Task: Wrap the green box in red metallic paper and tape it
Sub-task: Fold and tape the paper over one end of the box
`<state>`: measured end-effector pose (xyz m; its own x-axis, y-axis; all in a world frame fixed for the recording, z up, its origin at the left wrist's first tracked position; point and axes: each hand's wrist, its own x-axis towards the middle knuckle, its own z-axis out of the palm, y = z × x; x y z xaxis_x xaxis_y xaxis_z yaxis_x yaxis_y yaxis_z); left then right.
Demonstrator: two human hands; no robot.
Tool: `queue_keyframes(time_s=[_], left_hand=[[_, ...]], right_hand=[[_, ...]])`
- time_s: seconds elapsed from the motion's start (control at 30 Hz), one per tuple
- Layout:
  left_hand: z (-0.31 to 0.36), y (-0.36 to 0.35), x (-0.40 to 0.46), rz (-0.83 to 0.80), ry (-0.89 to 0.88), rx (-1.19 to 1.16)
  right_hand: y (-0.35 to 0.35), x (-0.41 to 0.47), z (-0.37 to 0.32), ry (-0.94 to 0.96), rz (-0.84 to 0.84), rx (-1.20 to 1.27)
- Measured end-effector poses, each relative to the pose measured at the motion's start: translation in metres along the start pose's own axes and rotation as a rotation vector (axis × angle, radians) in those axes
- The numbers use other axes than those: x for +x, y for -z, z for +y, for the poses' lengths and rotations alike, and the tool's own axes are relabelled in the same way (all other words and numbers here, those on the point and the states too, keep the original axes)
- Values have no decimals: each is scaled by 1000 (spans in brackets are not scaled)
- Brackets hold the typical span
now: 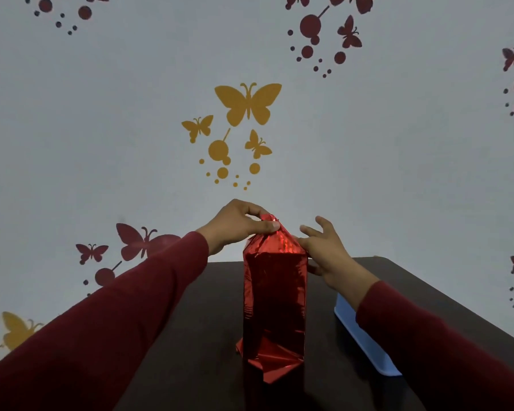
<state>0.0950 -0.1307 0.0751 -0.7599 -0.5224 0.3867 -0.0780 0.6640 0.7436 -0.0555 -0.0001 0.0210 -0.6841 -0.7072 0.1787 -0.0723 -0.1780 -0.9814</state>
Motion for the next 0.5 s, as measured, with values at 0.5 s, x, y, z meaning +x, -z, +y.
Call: queue_keyframes(time_s=[0.5], left_hand=[[-25,-23,8,104,306,-288]], right_hand=[[-1,6,5,-14,-5,-94]])
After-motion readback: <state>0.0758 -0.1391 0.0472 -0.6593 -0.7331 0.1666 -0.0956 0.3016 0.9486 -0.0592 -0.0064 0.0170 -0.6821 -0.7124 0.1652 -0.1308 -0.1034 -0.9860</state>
